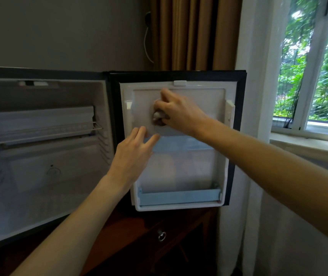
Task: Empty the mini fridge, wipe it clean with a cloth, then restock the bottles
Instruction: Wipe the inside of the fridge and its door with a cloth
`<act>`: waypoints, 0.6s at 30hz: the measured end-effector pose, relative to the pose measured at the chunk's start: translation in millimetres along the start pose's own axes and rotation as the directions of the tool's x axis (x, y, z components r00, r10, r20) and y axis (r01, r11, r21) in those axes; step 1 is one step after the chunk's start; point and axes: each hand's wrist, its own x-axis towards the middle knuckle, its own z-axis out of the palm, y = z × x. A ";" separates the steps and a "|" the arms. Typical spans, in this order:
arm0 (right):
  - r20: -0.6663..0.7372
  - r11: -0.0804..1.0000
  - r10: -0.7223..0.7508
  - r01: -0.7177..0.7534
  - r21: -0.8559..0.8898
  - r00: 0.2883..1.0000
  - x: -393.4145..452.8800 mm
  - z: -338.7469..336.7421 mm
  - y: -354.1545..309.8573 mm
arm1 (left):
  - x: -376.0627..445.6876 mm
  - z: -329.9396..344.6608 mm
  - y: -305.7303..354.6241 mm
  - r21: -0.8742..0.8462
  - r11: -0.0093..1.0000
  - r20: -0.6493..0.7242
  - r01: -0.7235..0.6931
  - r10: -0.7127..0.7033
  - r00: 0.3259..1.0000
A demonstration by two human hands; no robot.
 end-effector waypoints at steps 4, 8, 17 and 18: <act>0.067 0.982 0.163 -0.156 -0.104 0.984 -56.6 -23.2 52.1 | 0.3 -0.8 0.8 -0.038 0.999 0.002 0.006 -0.006 1.000; 0.095 0.964 0.241 -0.226 -0.143 0.966 -80.8 -35.6 68.1 | 0.5 -1.8 2.8 -0.045 0.999 -0.003 0.010 -0.011 1.000; 0.013 0.992 0.117 -0.116 -0.051 0.993 -0.7 -17.7 2.6 | -0.6 0.3 0.2 -0.040 0.999 -0.020 -0.009 0.008 1.000; -0.003 0.994 0.101 -0.101 -0.034 0.995 11.9 -13.3 -8.4 | -0.1 1.1 0.2 -0.040 0.999 -0.024 -0.007 0.006 1.000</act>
